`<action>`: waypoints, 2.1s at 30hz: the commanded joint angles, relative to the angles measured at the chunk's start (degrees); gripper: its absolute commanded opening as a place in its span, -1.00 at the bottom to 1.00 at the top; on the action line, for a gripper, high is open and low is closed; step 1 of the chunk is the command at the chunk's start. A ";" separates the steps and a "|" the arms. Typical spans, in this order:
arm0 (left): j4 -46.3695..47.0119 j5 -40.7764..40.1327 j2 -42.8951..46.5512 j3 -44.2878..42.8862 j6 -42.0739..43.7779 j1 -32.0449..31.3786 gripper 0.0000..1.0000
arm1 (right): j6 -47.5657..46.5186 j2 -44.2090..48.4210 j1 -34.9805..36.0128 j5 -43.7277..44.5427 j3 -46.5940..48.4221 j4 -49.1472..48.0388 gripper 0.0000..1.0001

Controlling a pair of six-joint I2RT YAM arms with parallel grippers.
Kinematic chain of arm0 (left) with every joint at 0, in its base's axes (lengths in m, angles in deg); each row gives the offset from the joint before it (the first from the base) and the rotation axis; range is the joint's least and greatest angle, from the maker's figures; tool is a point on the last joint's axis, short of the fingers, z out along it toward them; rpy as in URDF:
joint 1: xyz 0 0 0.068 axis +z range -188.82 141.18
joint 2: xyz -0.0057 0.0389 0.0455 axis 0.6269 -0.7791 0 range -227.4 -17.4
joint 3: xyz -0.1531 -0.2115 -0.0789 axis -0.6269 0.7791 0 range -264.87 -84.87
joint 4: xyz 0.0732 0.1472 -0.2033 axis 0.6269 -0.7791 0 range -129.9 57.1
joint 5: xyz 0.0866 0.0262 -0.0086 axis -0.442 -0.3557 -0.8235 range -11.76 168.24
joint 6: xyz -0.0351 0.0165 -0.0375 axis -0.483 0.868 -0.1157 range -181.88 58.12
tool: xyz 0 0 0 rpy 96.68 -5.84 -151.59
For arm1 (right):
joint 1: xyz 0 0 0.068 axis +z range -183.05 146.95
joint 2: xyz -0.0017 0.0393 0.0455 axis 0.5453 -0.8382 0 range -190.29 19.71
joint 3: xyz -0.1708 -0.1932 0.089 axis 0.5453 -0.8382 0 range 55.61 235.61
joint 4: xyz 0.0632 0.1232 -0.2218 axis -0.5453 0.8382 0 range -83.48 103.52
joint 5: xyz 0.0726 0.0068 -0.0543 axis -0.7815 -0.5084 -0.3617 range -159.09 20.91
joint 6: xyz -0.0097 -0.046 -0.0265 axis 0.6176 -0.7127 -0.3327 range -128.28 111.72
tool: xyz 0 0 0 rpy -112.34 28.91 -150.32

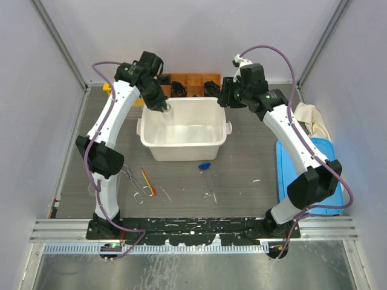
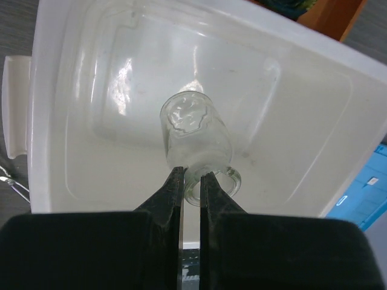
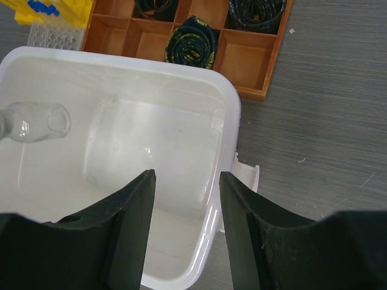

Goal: Organize the chemistry lab equipment
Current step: Place the collection bottle in the storage box.

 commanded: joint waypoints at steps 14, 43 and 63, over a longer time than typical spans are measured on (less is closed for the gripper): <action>11.22 -0.75 -0.71 13.82 -0.12 2.20 -1.00 | -1.97 3.10 -0.28 1.90 0.22 -2.31 0.06; 15.83 -1.16 -0.43 21.60 1.18 1.43 -1.00 | -2.33 1.81 -0.89 2.27 0.70 -2.04 0.07; 16.82 0.14 -0.90 24.12 0.76 -0.86 -1.00 | -2.33 1.76 -0.89 2.25 0.67 -1.85 0.07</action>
